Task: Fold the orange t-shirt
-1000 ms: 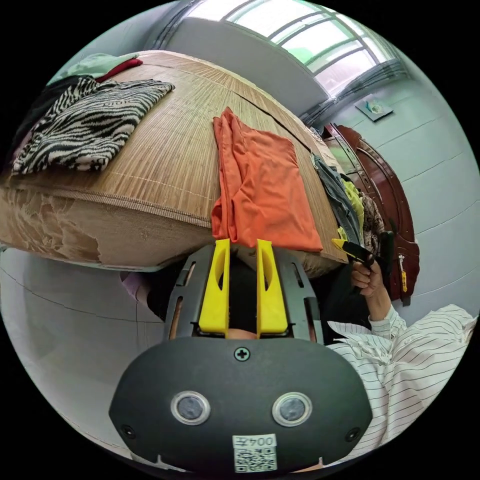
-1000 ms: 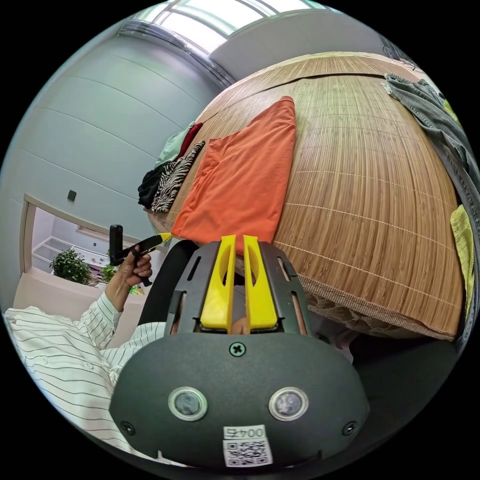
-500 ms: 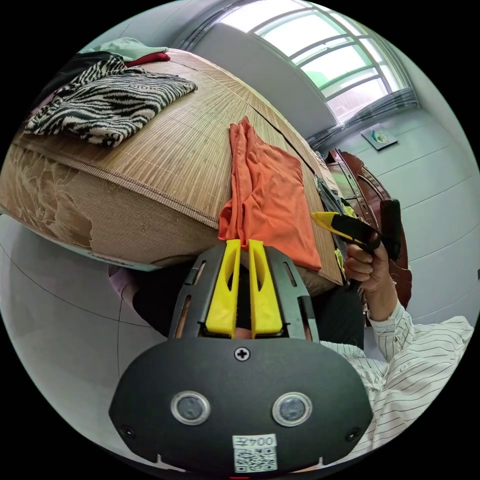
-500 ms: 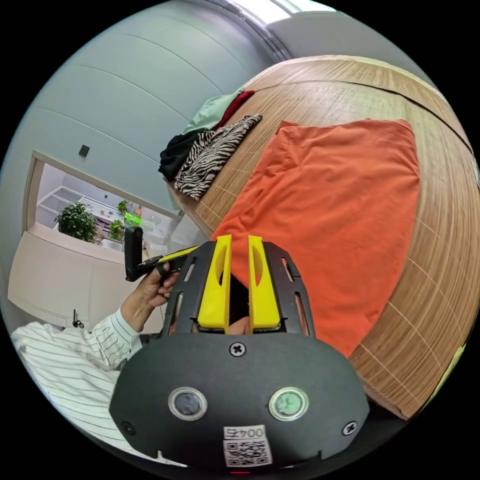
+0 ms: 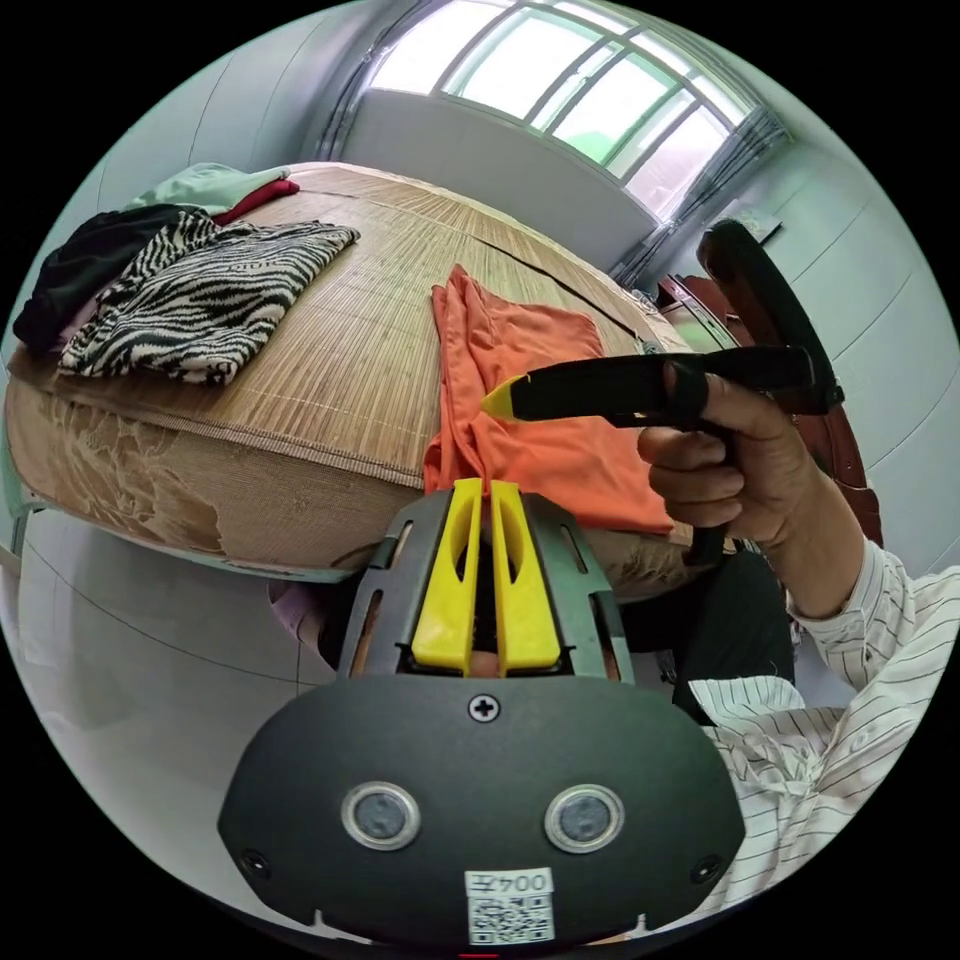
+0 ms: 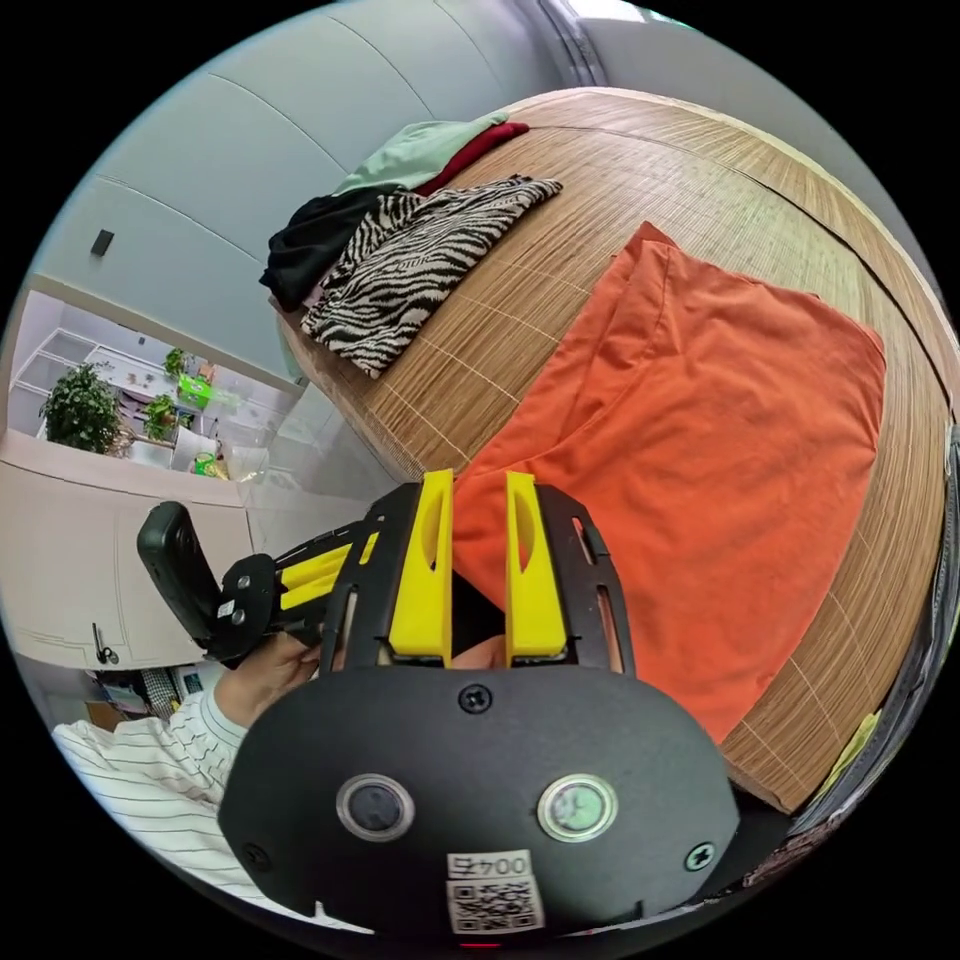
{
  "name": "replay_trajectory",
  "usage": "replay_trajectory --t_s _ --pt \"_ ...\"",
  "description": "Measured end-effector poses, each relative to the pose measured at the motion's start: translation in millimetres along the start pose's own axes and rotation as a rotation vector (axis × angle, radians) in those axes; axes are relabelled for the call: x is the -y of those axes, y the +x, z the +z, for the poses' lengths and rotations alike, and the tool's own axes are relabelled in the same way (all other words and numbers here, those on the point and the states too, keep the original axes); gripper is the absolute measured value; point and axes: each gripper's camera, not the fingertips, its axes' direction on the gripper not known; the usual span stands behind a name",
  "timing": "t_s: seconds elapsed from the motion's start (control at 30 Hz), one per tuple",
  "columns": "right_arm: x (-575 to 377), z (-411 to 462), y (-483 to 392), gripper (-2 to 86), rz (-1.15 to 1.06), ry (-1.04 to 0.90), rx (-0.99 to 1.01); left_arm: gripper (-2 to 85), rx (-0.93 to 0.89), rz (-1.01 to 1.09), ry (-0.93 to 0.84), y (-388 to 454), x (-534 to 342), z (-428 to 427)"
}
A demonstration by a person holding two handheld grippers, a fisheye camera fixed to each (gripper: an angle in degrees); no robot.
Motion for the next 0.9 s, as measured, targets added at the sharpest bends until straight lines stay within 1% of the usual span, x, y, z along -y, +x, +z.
replay_trajectory --t_s 0.13,0.2,0.27,0.43,0.5,0.6,0.67,0.73,0.77,0.8,0.83,0.9 --pt "-11 -11 13 7.7 0.057 0.043 0.041 1.4 -0.024 0.0 0.019 2 3 -7" --pt "-18 -14 19 7.4 0.071 0.056 0.034 1.4 0.031 0.02 -0.006 6 4 -5" --pt "-26 -14 25 7.4 0.083 0.054 0.029 1.4 0.042 -0.009 -0.033 0 2 5" --pt "-61 -23 54 7.2 0.143 0.096 0.039 1.4 -0.069 -0.126 -0.077 -25 4 16" --pt "-81 -35 69 6.9 0.163 0.132 0.045 1.4 -0.085 -0.201 -0.05 -36 2 4" --pt "-124 -54 107 6.1 0.254 0.193 0.057 1.2 -0.008 -0.246 0.043 -39 1 -25" --pt "-152 -58 127 5.3 0.312 0.224 0.071 0.9 -0.024 -0.216 0.112 -31 10 -34" --pt "-180 -50 137 4.2 0.343 0.236 0.084 0.7 -0.105 -0.155 0.146 -14 28 -27" --pt "-185 -46 136 4.0 0.339 0.234 0.092 0.5 -0.147 -0.115 0.126 -1 44 -13" --pt "-192 -37 131 3.6 0.322 0.231 0.093 0.5 -0.152 -0.066 0.111 13 59 4" --pt "-197 -30 123 3.2 0.295 0.234 0.068 0.4 -0.143 -0.039 0.105 21 67 13" --pt "-202 -20 113 1.8 0.259 0.245 0.009 0.4 -0.116 0.01 0.038 39 96 52"
